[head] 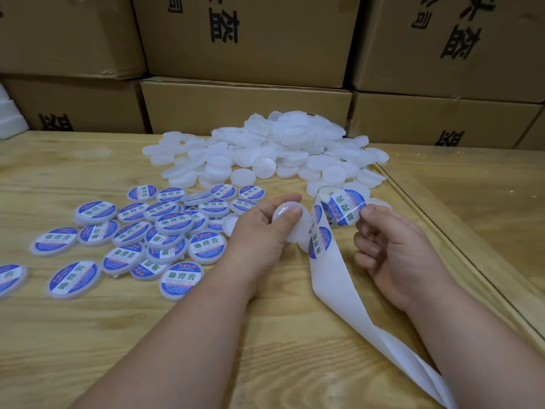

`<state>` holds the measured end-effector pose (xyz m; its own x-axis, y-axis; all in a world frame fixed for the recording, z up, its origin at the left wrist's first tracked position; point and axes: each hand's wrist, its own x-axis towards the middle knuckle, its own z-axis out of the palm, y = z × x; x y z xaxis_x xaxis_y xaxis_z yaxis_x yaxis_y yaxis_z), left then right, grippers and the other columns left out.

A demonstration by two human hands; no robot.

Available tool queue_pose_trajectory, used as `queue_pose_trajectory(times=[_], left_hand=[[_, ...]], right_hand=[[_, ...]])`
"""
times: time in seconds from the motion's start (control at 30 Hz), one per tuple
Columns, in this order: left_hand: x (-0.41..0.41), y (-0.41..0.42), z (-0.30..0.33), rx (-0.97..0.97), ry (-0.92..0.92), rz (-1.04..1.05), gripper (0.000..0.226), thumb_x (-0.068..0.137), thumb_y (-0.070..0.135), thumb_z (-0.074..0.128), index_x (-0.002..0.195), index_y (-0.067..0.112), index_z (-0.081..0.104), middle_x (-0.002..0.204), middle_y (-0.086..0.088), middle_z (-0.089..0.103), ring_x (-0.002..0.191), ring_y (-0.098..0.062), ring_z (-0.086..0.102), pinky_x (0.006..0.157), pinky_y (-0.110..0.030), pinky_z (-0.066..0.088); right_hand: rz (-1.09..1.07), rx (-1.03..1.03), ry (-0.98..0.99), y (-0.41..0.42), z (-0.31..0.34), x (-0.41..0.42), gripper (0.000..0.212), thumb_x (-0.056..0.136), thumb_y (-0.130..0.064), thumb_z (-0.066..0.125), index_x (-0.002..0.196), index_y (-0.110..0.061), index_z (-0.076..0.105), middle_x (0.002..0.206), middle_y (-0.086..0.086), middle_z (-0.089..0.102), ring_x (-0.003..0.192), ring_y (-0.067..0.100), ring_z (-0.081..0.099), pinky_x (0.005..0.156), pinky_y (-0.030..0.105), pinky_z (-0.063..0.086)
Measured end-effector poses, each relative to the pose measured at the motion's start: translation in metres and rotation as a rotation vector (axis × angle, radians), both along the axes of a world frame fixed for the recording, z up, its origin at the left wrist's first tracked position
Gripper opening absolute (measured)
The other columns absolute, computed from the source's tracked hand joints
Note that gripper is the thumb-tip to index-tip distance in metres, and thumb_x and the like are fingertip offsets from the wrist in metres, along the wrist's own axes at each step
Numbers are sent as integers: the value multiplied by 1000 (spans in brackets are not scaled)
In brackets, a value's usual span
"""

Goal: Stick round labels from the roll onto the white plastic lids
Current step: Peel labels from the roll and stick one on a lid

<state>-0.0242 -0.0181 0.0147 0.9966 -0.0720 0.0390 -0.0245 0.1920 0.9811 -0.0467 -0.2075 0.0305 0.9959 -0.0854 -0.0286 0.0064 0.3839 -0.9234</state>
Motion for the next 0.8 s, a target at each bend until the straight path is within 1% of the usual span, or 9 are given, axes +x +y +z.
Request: queue_pose_trajectory(times=[0.1, 0.17, 0.23, 0.33, 0.43, 0.5, 0.6, 0.7, 0.8], left_hand=[[-1, -1, 2, 18, -50, 42, 21, 100, 34, 61, 100, 49, 76, 108, 19, 74, 100, -2, 69, 76, -20, 53], [-1, -3, 4, -71, -39, 49, 24, 103, 28, 56, 101, 41, 76, 112, 8, 75, 101, -13, 72, 72, -25, 56], [-1, -5, 6, -189, -22, -2, 20, 106, 22, 50, 112, 27, 68, 111, -4, 76, 97, -25, 75, 62, -27, 58], [0, -4, 6, -226, -16, -75, 23, 108, 10, 42, 120, 20, 59, 104, -4, 78, 89, -27, 77, 51, -25, 54], [3, -3, 4, -221, 1, -112, 42, 100, -6, 37, 115, 20, 66, 94, 0, 78, 81, -22, 73, 54, -31, 55], [4, -4, 5, -247, 3, -156, 47, 95, -7, 32, 111, 17, 69, 93, -5, 75, 79, -23, 68, 55, -34, 53], [2, -4, 7, -237, 7, -224, 48, 94, -3, 25, 108, 13, 68, 101, -10, 69, 77, -21, 64, 56, -31, 51], [-1, -4, 10, -219, 16, -257, 49, 93, -4, 23, 112, 11, 66, 110, -19, 68, 81, -23, 64, 59, -30, 52], [-3, -4, 13, -208, 21, -259, 44, 88, 1, 31, 116, 9, 64, 125, -30, 65, 95, -32, 63, 72, -38, 49]], right_hand=[[42, 1, 2, 0, 0, 0, 20, 94, -12, 59, 75, -18, 60, 64, -3, 46, 48, 10, 27, 38, 21, 27], [66, -11, 4, 1, 0, 0, 23, 93, -12, 59, 72, -19, 61, 63, -3, 43, 47, 10, 26, 39, 21, 26], [87, -20, 7, 2, -1, 0, 30, 94, -12, 58, 66, -21, 64, 62, -3, 42, 47, 9, 26, 39, 21, 26], [116, -36, 16, 5, -1, -1, 31, 93, -13, 59, 65, -23, 67, 59, -4, 39, 46, 9, 25, 38, 21, 25], [168, -60, 6, 7, -2, -2, 14, 84, -16, 66, 70, -19, 65, 59, -3, 37, 46, 9, 24, 39, 20, 25], [198, -92, -6, 6, -5, -2, 16, 84, -14, 69, 69, -20, 66, 58, -3, 37, 46, 9, 25, 39, 20, 26], [205, -166, -15, 8, -7, -2, 7, 89, -14, 66, 85, -12, 72, 56, -3, 34, 45, 8, 25, 39, 20, 27], [190, -223, -12, 9, -10, 0, 20, 93, -14, 64, 105, 2, 69, 55, -2, 32, 45, 9, 23, 40, 21, 27], [186, -238, -19, 11, -10, -1, 14, 95, -13, 64, 98, -3, 73, 54, -1, 34, 44, 9, 23, 39, 19, 27]])
